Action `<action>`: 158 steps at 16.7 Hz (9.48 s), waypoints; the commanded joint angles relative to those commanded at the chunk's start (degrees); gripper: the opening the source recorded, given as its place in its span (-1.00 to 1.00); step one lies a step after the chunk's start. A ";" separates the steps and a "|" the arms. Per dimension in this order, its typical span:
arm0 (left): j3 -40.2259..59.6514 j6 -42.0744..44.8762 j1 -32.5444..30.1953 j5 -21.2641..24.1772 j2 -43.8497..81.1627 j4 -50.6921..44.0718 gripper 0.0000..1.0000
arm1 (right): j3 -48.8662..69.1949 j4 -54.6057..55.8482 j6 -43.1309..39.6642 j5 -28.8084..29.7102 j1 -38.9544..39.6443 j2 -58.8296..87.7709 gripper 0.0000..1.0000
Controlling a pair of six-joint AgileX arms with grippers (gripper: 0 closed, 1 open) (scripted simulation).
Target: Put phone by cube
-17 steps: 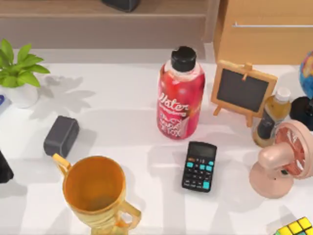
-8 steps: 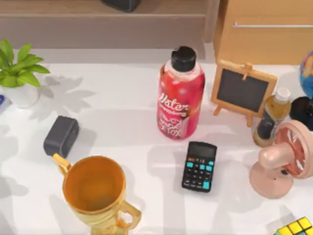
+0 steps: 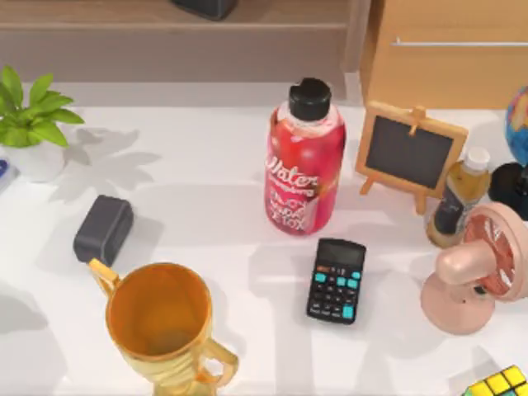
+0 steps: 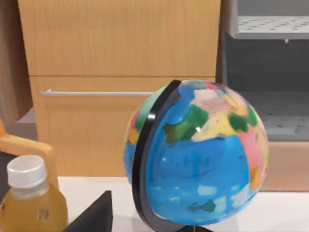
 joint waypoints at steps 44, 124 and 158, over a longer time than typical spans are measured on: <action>0.05 11.02 5.93 -1.56 19.90 3.90 -1.00 | 0.00 0.00 0.00 0.00 0.00 0.00 1.00; 40.50 -107.94 -115.74 -2.48 30.58 -17.91 -1.00 | 0.00 0.00 0.00 0.00 0.00 0.00 1.00; 31.11 -107.89 -115.15 -3.18 38.17 -9.26 -1.00 | 0.00 0.00 0.00 0.00 0.00 0.00 1.00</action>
